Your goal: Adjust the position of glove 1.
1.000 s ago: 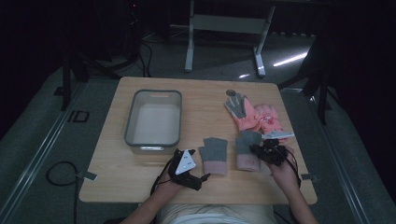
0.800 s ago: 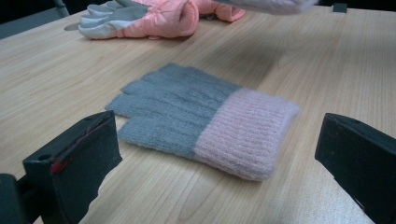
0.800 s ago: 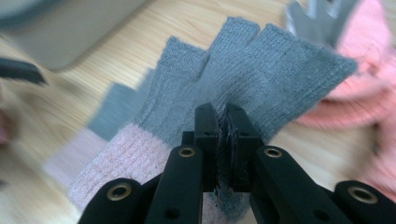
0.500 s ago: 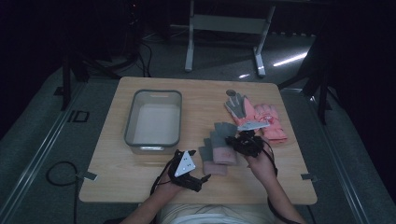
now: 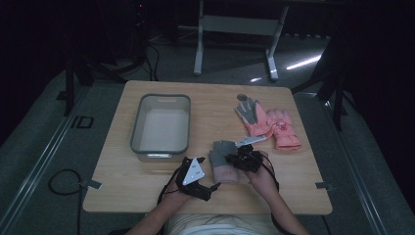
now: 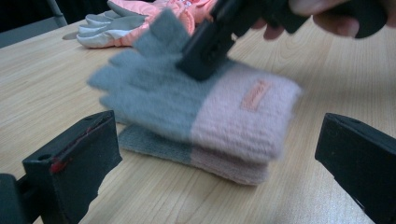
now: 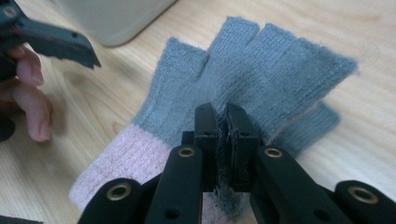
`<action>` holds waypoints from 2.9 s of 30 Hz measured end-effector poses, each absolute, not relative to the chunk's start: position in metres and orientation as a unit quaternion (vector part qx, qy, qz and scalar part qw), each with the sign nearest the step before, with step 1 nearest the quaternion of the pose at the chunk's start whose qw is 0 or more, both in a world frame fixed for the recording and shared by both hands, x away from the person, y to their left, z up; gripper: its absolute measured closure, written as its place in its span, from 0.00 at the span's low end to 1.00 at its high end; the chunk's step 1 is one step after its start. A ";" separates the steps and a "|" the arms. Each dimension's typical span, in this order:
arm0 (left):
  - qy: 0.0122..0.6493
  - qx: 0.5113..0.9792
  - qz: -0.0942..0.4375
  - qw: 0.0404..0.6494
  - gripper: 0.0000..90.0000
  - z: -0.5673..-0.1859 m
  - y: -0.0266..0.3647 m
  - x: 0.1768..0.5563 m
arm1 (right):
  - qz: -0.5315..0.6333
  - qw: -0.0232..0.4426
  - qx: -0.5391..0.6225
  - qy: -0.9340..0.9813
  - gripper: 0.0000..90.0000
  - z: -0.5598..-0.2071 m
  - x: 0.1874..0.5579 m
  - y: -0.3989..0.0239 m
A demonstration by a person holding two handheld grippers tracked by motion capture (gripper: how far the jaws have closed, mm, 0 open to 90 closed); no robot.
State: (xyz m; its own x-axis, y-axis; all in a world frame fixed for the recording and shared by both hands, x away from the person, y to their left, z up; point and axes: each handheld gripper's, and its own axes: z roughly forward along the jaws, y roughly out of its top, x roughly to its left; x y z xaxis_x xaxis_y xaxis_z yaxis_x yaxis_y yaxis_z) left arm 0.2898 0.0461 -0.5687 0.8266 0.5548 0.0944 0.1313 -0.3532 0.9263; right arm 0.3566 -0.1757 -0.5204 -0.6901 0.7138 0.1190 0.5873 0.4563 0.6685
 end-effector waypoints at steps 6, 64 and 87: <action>0.216 0.799 0.200 0.524 0.00 -0.569 0.046 0.290 | 0.347 0.083 0.389 0.849 0.94 -0.528 0.359 -0.176; 0.057 0.913 0.195 0.355 0.36 -0.562 -0.011 0.313 | 0.316 0.067 0.462 0.826 0.50 -0.545 0.417 -0.201; 0.079 0.914 0.119 0.381 0.72 -0.553 0.003 0.337 | 0.352 -0.006 0.463 0.814 0.82 -0.545 0.420 -0.179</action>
